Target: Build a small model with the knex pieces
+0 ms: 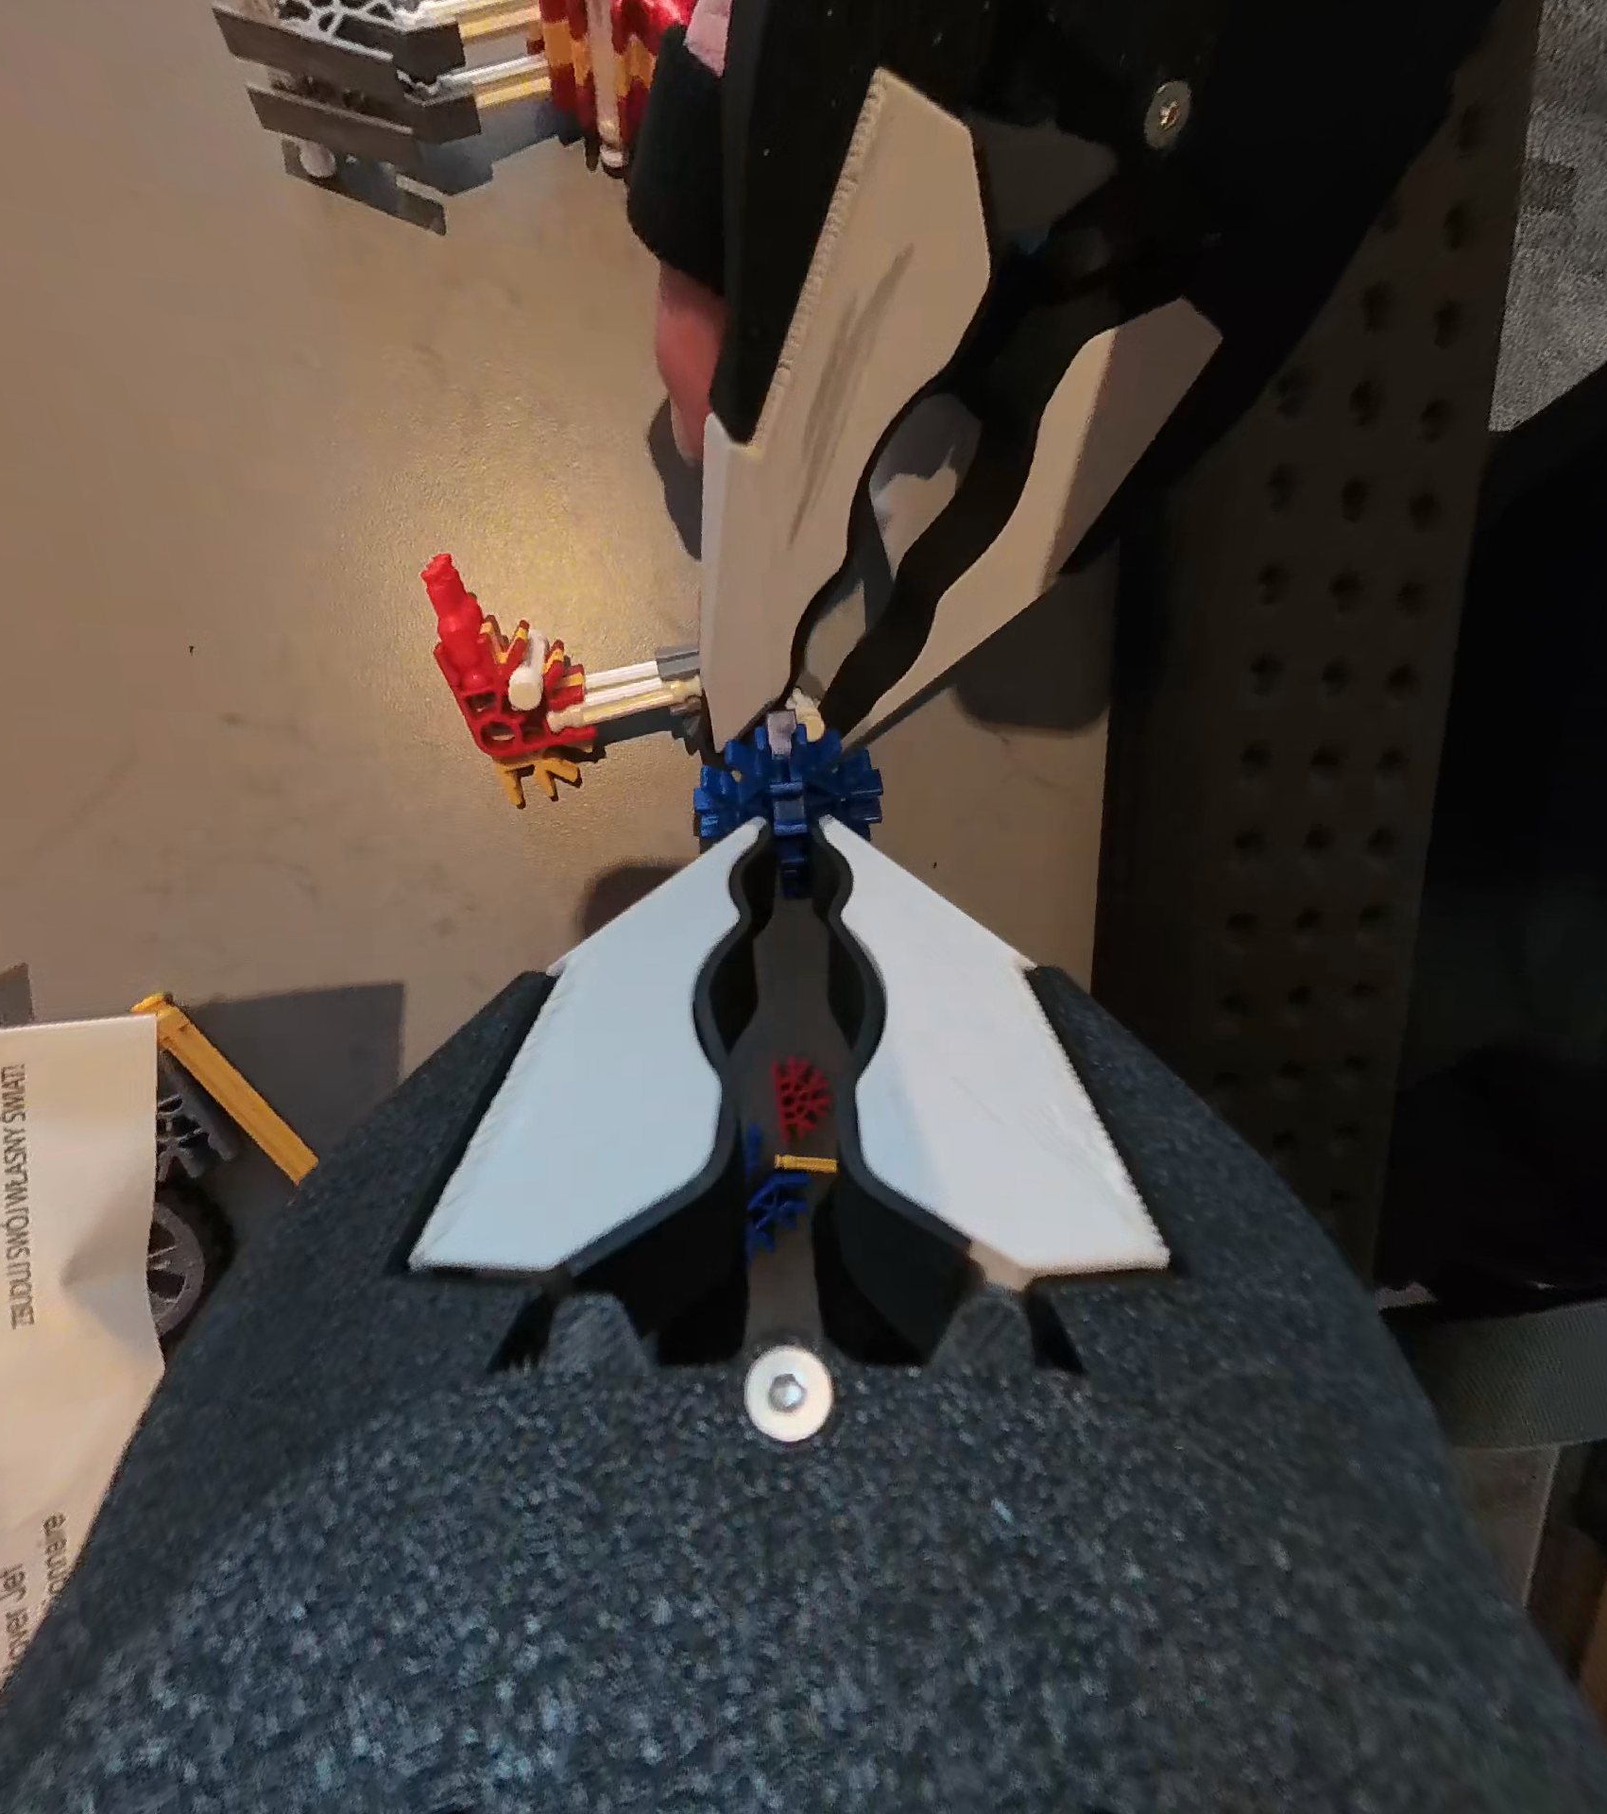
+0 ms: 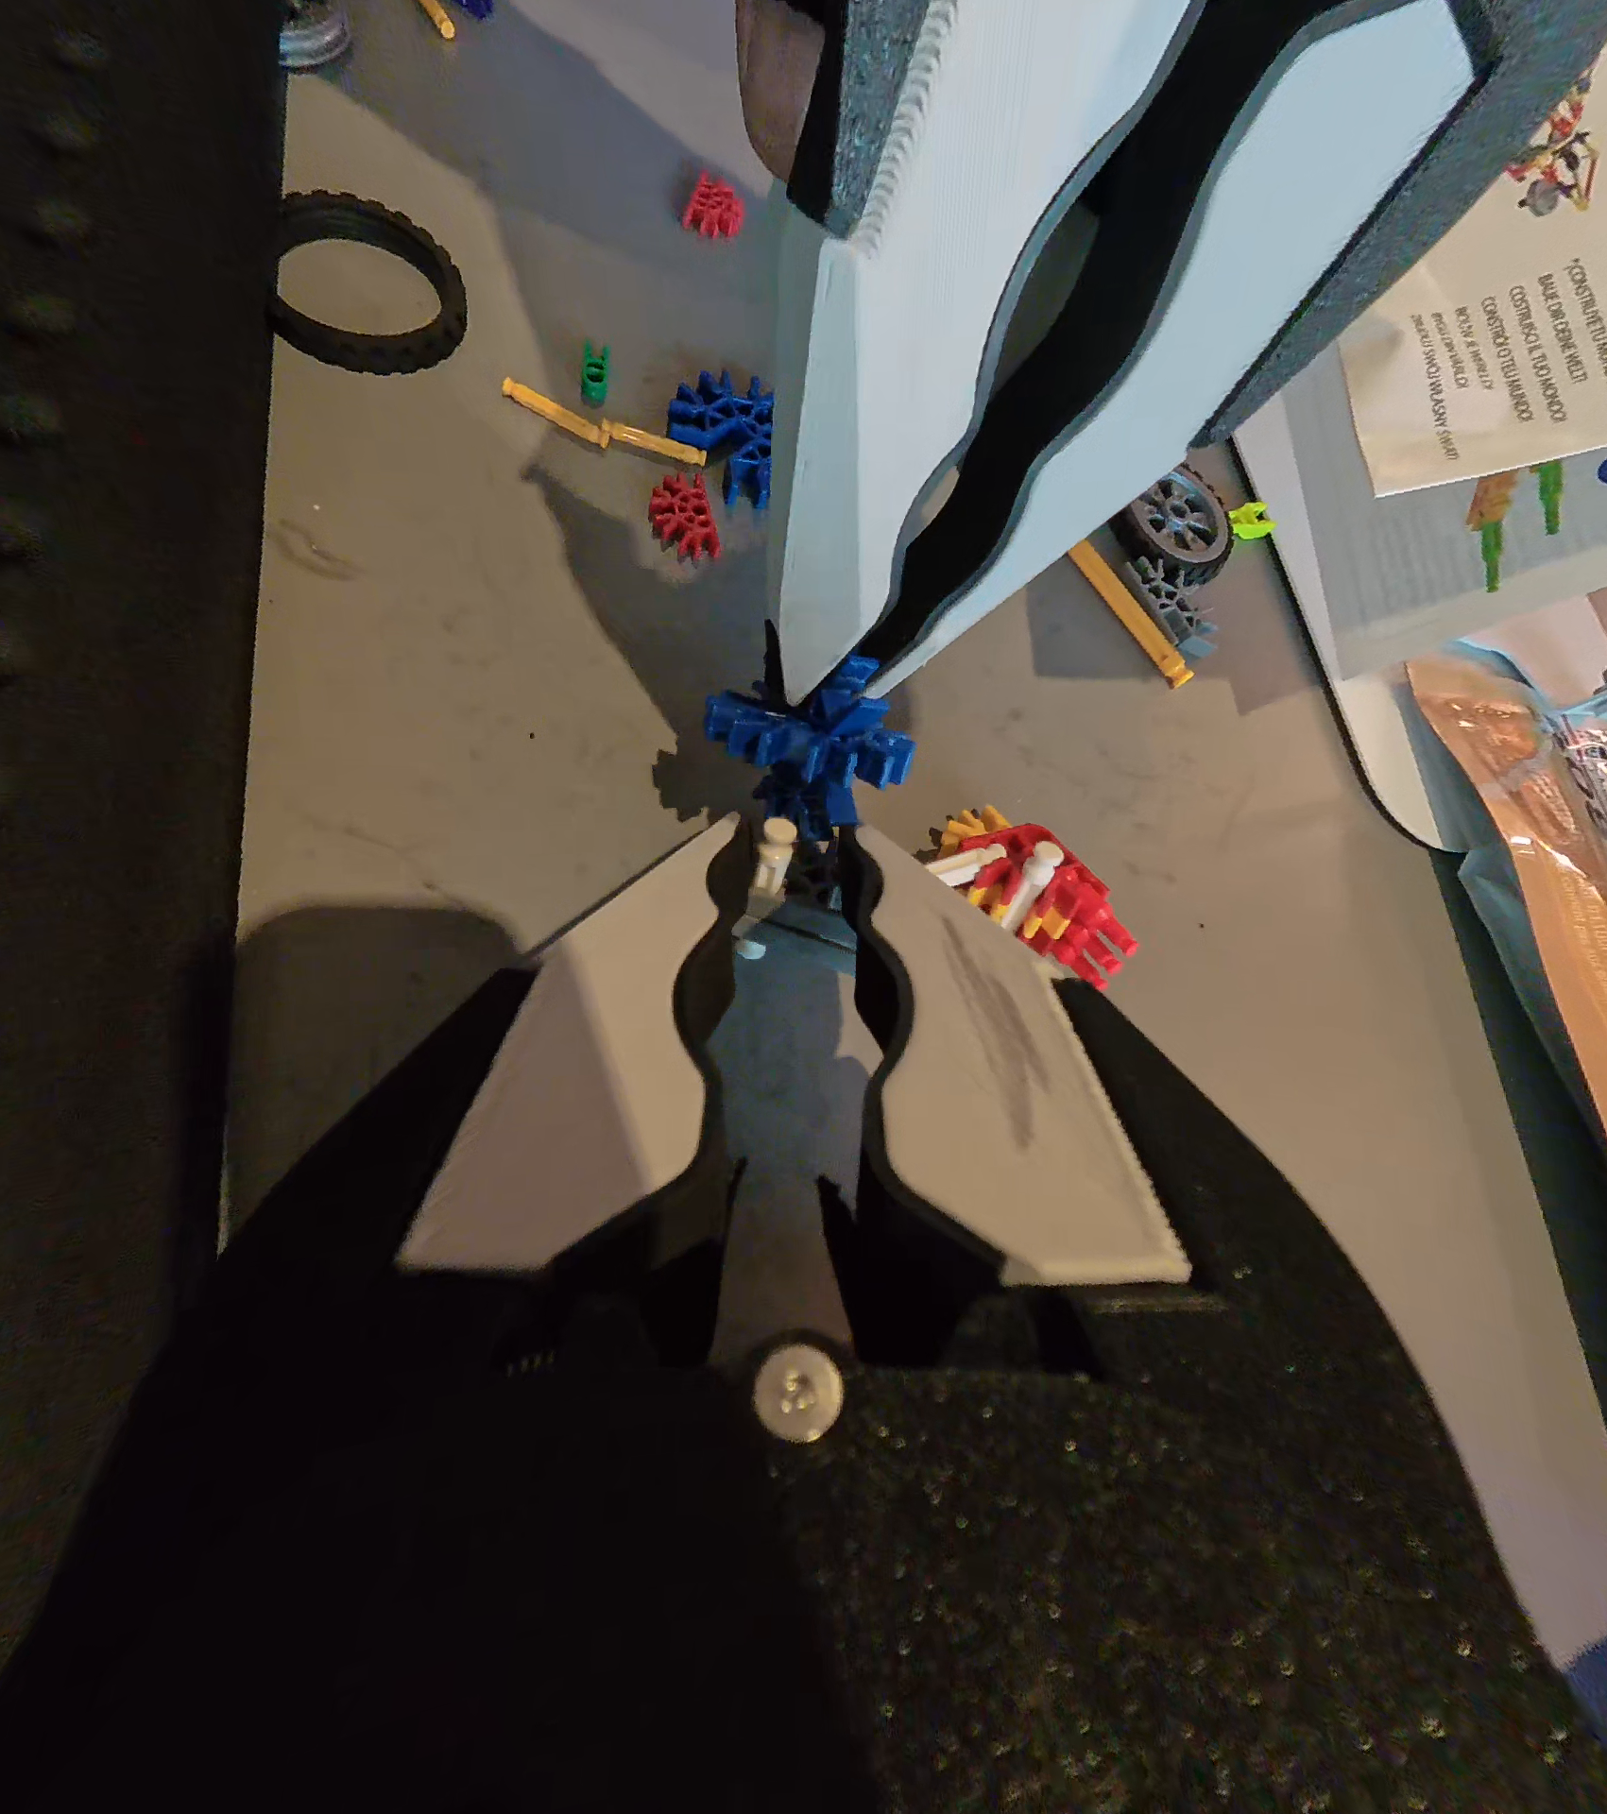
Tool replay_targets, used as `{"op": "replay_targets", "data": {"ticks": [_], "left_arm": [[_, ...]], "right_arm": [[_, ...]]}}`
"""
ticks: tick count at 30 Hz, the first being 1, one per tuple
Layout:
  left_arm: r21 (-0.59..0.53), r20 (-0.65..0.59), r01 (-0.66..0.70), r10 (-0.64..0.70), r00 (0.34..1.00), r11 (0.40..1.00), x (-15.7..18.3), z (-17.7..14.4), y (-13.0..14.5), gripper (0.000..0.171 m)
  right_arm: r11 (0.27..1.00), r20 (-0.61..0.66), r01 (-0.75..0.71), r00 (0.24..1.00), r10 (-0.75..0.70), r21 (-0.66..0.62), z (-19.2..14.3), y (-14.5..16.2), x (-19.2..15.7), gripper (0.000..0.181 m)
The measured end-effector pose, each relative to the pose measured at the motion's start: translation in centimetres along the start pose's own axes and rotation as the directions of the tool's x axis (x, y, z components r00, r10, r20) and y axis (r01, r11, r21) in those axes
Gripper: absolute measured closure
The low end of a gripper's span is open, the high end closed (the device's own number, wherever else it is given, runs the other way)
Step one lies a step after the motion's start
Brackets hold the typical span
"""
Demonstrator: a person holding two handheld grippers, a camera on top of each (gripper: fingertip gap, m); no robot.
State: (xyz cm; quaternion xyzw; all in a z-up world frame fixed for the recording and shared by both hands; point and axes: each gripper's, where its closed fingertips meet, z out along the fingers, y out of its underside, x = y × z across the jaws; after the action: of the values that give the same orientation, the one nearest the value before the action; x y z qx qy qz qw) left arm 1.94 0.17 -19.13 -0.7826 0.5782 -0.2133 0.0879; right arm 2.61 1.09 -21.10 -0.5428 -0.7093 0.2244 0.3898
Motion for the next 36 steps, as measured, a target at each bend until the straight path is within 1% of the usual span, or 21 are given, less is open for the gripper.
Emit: {"op": "replay_targets", "data": {"ticks": [3,7,12,16,19,36], "left_arm": [[-0.017,0.008,0.005,-0.005,1.0,1.0,-0.1,0.0,0.0,0.166],[-0.026,0.02,0.013,-0.012,1.0,1.0,-0.2,0.0,-0.1,0.166],[-0.03,0.02,0.011,-0.01,1.0,0.999,-0.1,-0.1,-0.4,0.166],[-0.048,0.014,0.008,-0.008,1.0,0.999,0.0,0.4,-0.4,0.166],[-0.052,0.015,0.006,-0.006,1.0,0.999,0.0,0.5,-0.5,0.166],[-0.107,0.022,-0.024,0.027,0.999,0.994,0.4,0.6,-0.3,0.165]], "right_arm": [[1.0,-0.002,0.0,1.0,0.0,-0.006,0.1,0.1,0.0,0.164],[1.0,0.003,-0.001,1.0,0.001,-0.009,-0.2,0.1,0.0,0.158],[1.0,-0.002,-0.017,1.0,0.017,0.021,-1.1,-0.4,0.5,0.156],[1.0,0.017,-0.007,1.0,0.007,-0.015,-0.8,0.4,0.2,0.157],[1.0,0.025,-0.005,1.0,0.005,-0.008,-0.9,0.3,0.1,0.161],[1.0,0.027,0.013,1.0,-0.013,0.002,-0.7,0.2,-0.1,0.165]]}}
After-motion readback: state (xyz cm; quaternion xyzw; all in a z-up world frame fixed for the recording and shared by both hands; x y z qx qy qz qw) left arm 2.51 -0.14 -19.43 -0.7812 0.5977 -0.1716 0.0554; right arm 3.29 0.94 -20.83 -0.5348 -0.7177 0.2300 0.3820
